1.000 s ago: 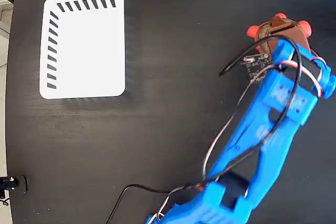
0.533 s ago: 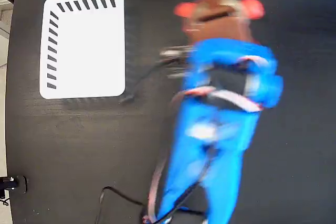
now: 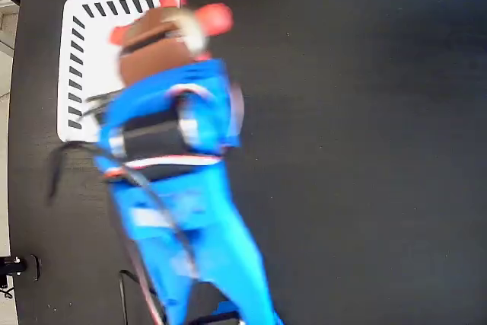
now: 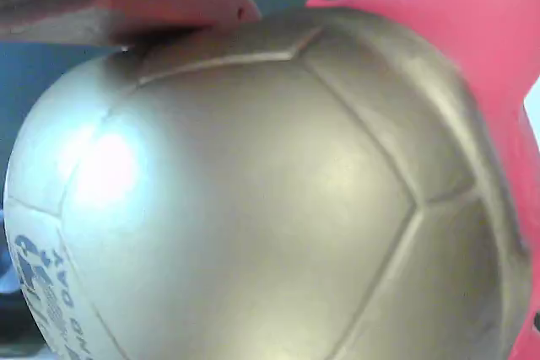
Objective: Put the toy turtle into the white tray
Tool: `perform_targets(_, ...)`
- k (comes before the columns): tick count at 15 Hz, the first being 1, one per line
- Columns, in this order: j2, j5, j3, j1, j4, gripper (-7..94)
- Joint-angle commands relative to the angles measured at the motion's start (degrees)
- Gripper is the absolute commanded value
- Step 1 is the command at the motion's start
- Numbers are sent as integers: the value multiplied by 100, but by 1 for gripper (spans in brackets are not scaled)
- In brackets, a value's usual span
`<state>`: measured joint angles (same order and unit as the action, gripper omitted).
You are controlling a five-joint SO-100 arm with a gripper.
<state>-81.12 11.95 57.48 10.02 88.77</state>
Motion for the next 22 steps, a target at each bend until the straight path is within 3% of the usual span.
perform_targets(1,378,-211,-413,387,70,-2)
perform_targets(8,1969,-554,-1257,633,-97,0)
perform_targets(17,2443,-712,-1644,984,-193,0)
perform_targets(18,2452,-765,-1644,984,-193,3)
perform_targets(21,2461,-800,-1626,958,-167,33)
perform_targets(22,2461,-800,-1626,949,-167,37)
